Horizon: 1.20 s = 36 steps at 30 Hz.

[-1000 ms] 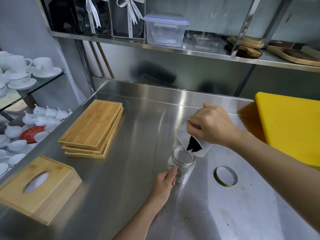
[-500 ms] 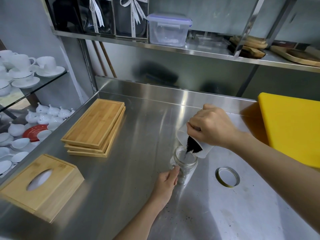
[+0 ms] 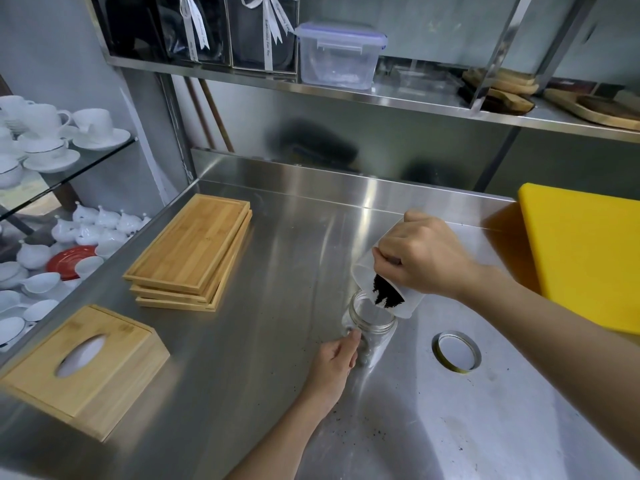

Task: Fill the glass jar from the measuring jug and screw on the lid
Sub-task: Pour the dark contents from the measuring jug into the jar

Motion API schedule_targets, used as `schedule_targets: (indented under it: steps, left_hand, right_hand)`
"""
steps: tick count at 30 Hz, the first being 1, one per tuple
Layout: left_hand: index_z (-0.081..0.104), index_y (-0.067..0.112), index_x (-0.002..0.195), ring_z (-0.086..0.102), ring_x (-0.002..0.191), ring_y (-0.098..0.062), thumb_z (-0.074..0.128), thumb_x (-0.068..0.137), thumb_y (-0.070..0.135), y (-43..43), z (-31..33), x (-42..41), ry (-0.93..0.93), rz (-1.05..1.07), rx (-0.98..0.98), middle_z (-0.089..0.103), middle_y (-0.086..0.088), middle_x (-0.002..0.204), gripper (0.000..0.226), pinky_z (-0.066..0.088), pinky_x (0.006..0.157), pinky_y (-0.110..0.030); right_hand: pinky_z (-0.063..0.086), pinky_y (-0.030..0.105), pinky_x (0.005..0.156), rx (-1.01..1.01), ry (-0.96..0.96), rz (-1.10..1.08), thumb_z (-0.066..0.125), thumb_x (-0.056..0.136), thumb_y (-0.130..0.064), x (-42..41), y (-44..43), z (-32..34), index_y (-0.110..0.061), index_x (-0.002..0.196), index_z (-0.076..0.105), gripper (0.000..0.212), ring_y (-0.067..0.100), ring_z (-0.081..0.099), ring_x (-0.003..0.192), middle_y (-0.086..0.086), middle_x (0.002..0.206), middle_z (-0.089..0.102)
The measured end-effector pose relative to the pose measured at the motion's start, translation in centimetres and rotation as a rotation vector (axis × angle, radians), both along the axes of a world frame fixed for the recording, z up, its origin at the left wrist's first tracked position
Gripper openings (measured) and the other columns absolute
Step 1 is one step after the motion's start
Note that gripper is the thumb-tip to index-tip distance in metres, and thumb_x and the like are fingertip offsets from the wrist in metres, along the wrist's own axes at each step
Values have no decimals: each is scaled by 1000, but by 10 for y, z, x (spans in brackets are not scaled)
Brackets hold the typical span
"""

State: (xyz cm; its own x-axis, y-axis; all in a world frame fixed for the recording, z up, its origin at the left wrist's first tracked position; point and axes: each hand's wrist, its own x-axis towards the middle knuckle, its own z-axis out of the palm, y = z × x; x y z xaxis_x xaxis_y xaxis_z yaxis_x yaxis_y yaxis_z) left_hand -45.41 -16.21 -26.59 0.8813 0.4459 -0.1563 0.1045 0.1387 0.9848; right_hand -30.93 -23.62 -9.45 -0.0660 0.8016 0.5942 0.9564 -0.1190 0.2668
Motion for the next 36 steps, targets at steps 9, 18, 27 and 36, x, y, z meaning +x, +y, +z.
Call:
schedule_targets:
  steps: [9,18,27,36]
  left_hand:
    - [28,21,49,22,47,-7,49,94,31,0,0,0,1,2,4,25,7,48,50,21,48,-20]
    - [29,22,47,23,46,-7,49,94,31,0,-2,2,17,14,5,26,8,46,52,22,48,-20]
    - [31,26,40,24,47,-7,50,93,33,0,-5,2,11,6,4,27,12,43,56,23,48,-20]
    - [37,27,38,26,46,-6,49,92,36,0,-4,2,5,-8,8,28,12,43,57,25,49,-19]
  right_hand:
    - [40,35,43,-58,18,28,56,74,-5,0,-1,-9,-9,42,41,35,30,32,34,10,37,41]
    - [37,32,44,-50,5,66,57,75,-4,-4,-5,-8,-8,42,42,36,26,30,35,9,38,40]
    - [38,33,41,-31,23,61,57,72,-1,-4,-4,-10,-7,41,39,36,28,29,34,10,37,36]
    - [35,30,44,-37,8,47,60,71,-1,-6,-4,-13,-6,41,42,36,26,30,34,9,37,37]
